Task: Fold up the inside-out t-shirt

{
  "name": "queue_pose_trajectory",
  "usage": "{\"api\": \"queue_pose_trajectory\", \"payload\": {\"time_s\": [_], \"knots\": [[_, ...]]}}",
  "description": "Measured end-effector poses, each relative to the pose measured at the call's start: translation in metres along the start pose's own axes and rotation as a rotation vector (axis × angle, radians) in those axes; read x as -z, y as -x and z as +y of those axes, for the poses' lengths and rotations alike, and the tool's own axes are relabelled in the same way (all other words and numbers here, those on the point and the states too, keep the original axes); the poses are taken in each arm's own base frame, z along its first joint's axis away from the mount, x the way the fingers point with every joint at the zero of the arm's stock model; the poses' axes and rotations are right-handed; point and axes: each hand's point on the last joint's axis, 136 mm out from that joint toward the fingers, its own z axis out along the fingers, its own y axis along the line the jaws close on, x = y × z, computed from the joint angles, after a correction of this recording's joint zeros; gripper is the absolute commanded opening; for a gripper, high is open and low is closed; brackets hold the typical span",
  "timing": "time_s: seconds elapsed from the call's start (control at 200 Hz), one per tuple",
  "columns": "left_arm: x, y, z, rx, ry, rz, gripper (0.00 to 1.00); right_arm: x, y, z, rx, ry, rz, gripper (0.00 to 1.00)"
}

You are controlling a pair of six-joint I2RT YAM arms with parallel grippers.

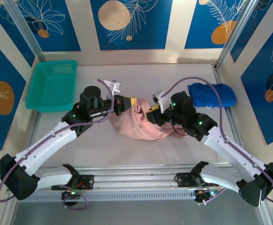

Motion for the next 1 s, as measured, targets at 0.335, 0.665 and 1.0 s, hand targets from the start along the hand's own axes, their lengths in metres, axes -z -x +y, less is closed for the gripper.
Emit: {"api": "queue_pose_trajectory", "payload": {"time_s": [0.335,0.665,1.0], "knots": [[-0.001,-0.002,0.002,0.003,0.004,0.007,0.0,-0.045,-0.008,-0.001,-0.034,0.028,0.03,0.16],[-0.001,-0.002,0.002,0.001,0.004,0.007,0.0,-0.064,-0.002,-0.02,-0.135,-0.004,0.02,0.28],[-0.001,-0.002,0.002,0.001,0.004,0.007,0.0,-0.078,0.006,-0.025,-0.162,-0.001,-0.001,0.14]]}}
